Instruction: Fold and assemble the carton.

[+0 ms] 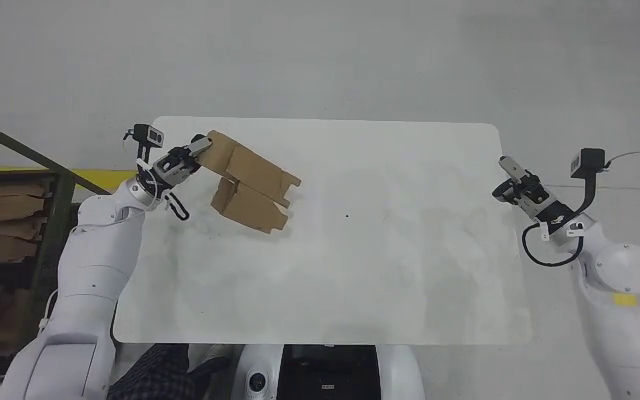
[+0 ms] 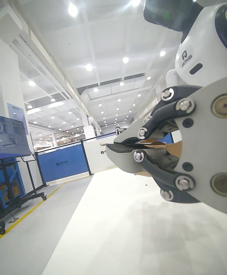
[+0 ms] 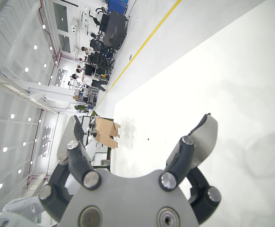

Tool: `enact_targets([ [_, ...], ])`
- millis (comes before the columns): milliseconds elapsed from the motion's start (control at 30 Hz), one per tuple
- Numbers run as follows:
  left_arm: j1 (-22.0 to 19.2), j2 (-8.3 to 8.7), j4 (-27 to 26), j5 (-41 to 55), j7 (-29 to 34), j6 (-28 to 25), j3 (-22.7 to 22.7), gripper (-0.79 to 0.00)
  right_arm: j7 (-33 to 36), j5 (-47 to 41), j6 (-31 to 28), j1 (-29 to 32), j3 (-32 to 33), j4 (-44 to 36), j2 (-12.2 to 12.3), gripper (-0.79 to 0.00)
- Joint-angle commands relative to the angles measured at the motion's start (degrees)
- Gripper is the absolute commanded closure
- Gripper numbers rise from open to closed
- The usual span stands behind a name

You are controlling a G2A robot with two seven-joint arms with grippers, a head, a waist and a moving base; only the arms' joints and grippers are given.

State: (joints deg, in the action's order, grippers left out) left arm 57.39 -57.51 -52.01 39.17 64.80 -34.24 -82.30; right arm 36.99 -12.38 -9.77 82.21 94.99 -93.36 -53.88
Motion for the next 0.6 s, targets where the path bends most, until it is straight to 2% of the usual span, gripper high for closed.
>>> enact_targets([
  [0, 0.0, 0.00, 0.0, 0.0, 0.0, 0.0, 0.0, 0.000, 0.0, 0.0, 0.0, 0.0, 0.0, 0.0, 0.0, -0.785],
  [267, 0.0, 0.00, 0.0, 0.0, 0.0, 0.0, 0.0, 0.000, 0.0, 0.0, 0.0, 0.0, 0.0, 0.0, 0.0, -0.785],
  [367, 0.4, 0.03, -2.2, -1.8, -1.4, 2.0, 0.4, 0.000, -0.1, -0.6, 0.3, 0.1, -0.2, 0.0, -0.1, -0.785],
  [467, -0.6, -0.15, -3.7, -3.1, -0.5, 4.5, 1.8, 0.000, 4.6, -3.1, -0.1, -0.9, -0.8, 1.0, 0.0, -0.785],
  [567, -3.5, -0.56, -2.4, -3.7, 2.9, 9.3, 4.3, 0.000, 12.1, -3.6, -2.5, -2.6, -2.4, 2.6, 0.1, -0.785],
])
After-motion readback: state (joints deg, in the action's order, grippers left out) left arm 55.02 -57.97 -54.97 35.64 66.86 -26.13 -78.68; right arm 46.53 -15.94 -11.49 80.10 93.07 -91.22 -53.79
